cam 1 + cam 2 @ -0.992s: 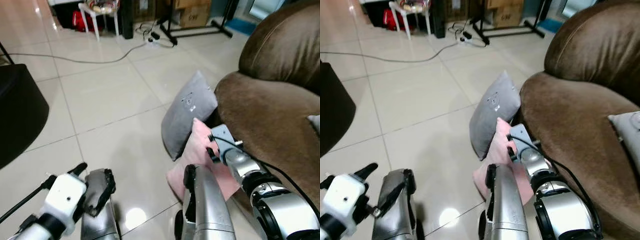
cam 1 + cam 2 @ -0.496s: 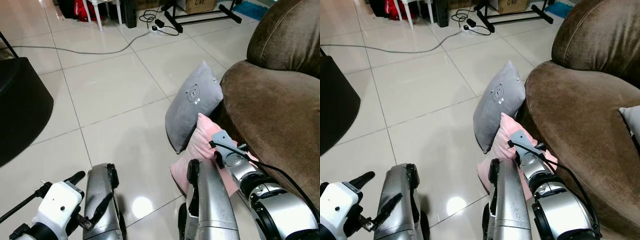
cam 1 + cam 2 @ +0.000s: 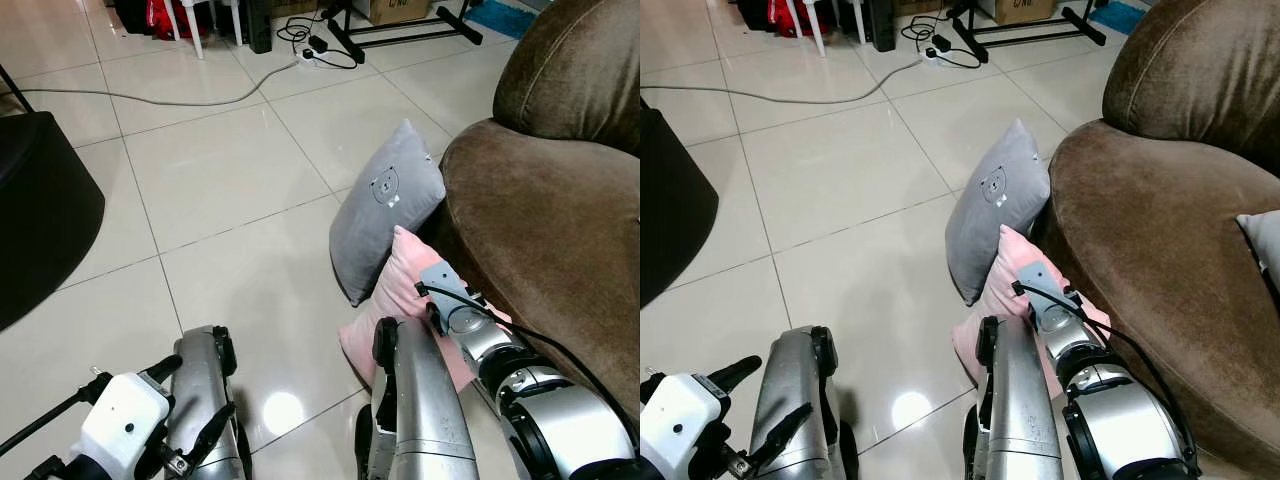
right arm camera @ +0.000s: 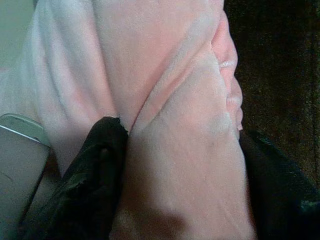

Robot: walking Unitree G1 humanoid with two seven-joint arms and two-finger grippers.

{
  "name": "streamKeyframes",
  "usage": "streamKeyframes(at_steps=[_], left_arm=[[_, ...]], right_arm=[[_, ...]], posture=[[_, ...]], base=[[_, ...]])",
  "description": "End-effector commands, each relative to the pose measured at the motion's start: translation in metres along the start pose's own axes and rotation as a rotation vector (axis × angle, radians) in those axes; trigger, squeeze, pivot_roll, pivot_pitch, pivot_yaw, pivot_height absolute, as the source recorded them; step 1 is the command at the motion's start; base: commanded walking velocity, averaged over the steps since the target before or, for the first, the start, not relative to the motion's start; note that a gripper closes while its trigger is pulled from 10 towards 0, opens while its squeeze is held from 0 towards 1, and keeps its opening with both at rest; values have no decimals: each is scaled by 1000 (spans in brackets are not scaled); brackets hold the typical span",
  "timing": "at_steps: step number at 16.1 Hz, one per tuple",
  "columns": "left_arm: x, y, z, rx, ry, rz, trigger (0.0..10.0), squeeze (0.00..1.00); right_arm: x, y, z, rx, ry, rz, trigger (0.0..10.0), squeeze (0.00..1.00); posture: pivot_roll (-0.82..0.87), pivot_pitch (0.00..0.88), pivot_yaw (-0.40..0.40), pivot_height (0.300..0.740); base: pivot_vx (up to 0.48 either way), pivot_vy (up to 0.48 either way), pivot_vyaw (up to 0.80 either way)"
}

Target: Move the pillow to the sofa from floor

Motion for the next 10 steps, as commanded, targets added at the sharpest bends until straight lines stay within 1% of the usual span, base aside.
streamKeyframes(at_steps=[1, 3, 4, 10], left_arm=[[2, -5, 1, -25, 3, -4, 10000, 467], [1, -5, 1, -38, 6, -1, 10000, 463], [1, -5, 1, -40, 8, -1, 10000, 463], [0, -5, -2, -49, 9, -4, 10000, 463]], right_arm=[[-12, 12, 0, 42, 36, -18, 0, 0], [-12, 18, 1, 67, 40, -69, 0, 0], [-11, 19, 1, 71, 40, -79, 0, 0], [-8, 19, 1, 81, 27, -99, 0, 0]], posture=[[89, 159, -38, 433], [88, 151, -35, 433], [88, 145, -34, 433], [89, 128, -37, 433]], base=[[0, 0, 0], [0, 0, 0], [0, 0, 0], [0, 0, 0]])
Point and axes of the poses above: a point about 5 cm out from each wrist's last joint towards the gripper, its own z axis pointing back from the gripper into the wrist, its own x axis along the axis of the wrist's last joint, y = z × x, the point moved 5 cm from there along -z, pointing out of the wrist towards the gripper, and after that the axes turned 11 degrees about z, right-handed, at the moved point
